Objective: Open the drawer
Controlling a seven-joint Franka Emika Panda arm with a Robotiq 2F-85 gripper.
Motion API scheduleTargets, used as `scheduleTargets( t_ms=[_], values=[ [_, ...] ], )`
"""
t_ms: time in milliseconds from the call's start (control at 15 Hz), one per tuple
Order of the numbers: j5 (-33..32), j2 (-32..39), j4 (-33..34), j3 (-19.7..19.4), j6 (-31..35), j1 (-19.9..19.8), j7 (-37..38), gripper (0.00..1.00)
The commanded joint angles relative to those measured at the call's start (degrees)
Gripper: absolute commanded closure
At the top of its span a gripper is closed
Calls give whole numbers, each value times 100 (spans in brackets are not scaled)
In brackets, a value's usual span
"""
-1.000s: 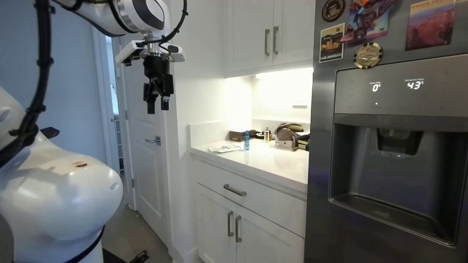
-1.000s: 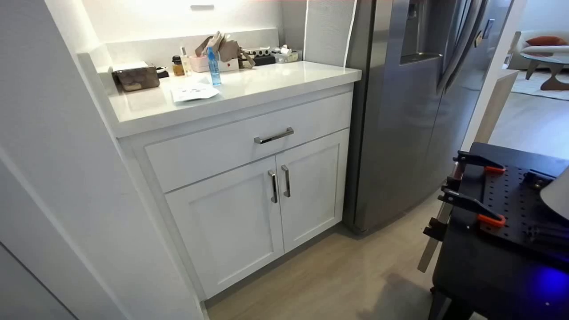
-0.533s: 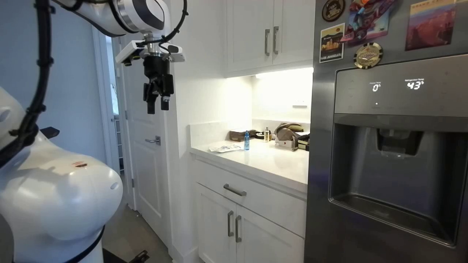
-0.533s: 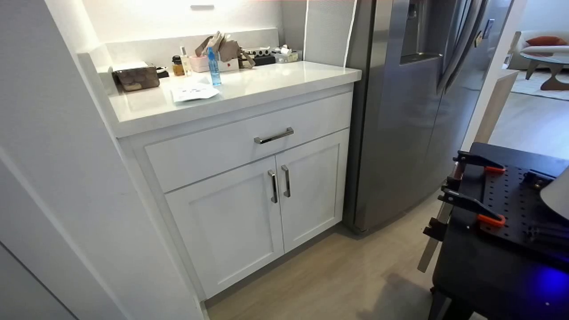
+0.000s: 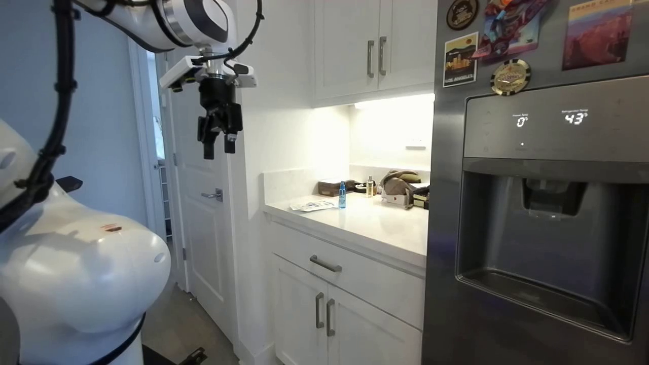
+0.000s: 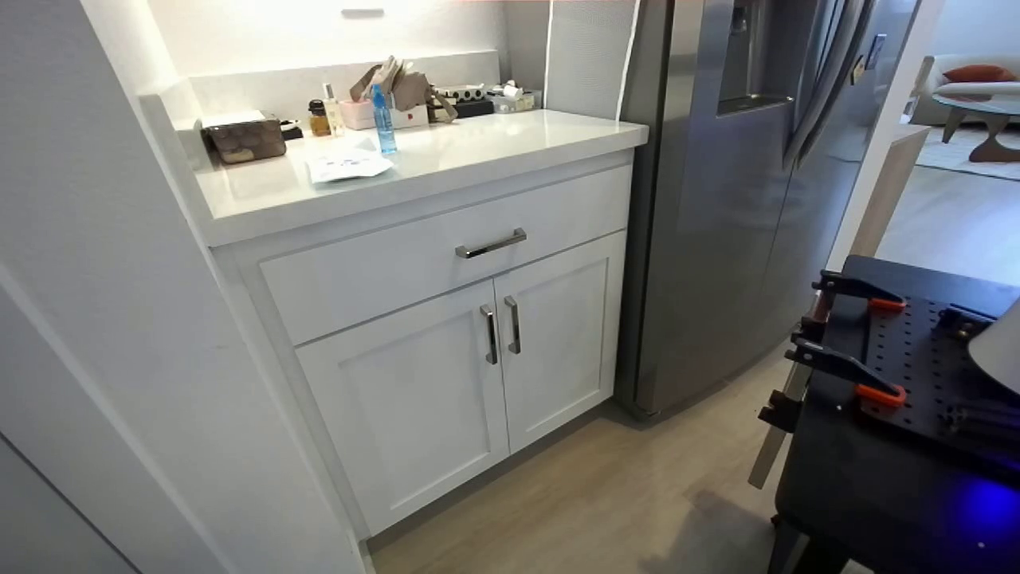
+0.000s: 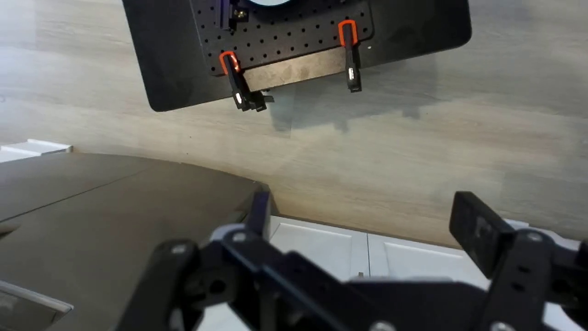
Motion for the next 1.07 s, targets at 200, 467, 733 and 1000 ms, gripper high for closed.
scheduleTargets(
  t_ms=[200,467,733,1000],
  values=[
    [-682,1397,889,-171,-233,333,-1551,0],
    [-755,1631,918,-257,-110,450,-1826,0],
    [-786,2319,1396,-299,-238,497,-2008,0],
    [-446,2535,1575,-272,30,468,-922,0]
  ],
)
